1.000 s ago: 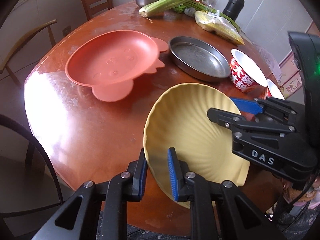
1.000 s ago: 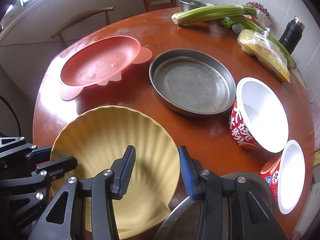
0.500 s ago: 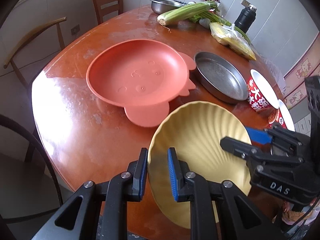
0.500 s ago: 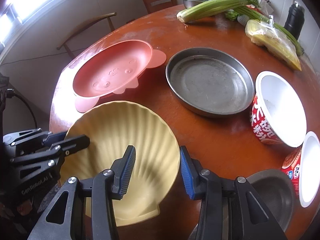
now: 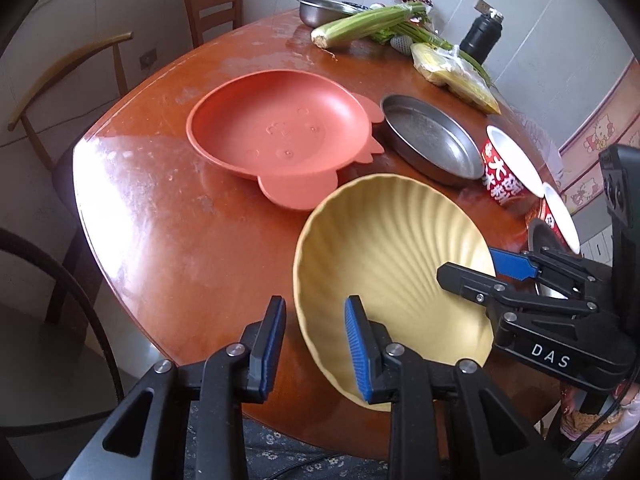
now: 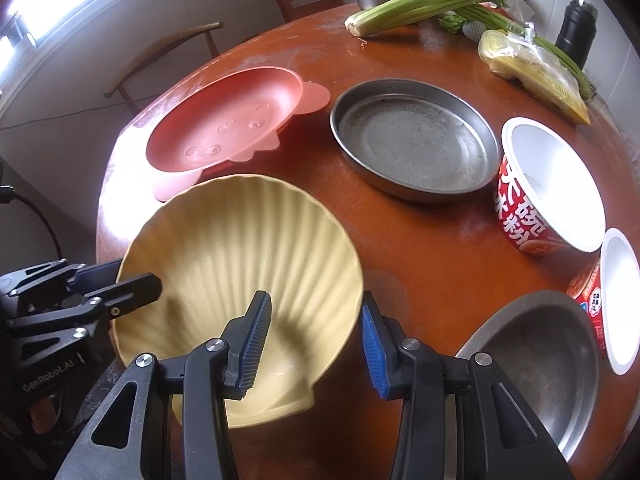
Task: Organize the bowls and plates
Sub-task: 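Lift the yellow plate and carry it toward the orange plate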
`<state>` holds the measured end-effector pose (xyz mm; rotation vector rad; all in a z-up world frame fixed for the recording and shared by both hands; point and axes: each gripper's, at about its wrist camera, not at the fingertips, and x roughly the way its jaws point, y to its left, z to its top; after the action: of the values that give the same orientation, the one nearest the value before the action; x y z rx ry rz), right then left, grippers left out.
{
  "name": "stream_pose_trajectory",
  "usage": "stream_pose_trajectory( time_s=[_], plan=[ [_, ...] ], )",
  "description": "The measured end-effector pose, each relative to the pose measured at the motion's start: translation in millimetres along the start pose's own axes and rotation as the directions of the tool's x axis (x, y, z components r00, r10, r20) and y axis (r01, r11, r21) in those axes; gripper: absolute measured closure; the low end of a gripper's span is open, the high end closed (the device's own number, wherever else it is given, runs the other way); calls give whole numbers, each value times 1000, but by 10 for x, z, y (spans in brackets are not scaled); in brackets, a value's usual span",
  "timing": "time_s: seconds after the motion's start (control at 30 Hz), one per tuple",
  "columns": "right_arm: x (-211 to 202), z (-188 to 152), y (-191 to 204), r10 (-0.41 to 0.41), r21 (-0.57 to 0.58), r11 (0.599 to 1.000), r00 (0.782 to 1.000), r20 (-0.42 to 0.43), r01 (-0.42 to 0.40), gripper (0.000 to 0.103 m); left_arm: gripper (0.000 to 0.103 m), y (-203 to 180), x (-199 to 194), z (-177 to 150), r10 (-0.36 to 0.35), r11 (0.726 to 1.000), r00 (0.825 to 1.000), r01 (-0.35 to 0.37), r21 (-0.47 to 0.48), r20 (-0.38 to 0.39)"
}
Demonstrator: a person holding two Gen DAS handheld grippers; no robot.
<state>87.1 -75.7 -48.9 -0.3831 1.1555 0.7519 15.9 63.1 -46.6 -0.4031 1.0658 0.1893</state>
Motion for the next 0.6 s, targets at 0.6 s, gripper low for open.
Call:
stream_pose_trajectory(
  time_s=[0.6],
  plan=[
    [-433,47,21,-9,39,999,994,109,5,59,75,-69,-268,141,-48,998,997,46,32,68]
  ],
)
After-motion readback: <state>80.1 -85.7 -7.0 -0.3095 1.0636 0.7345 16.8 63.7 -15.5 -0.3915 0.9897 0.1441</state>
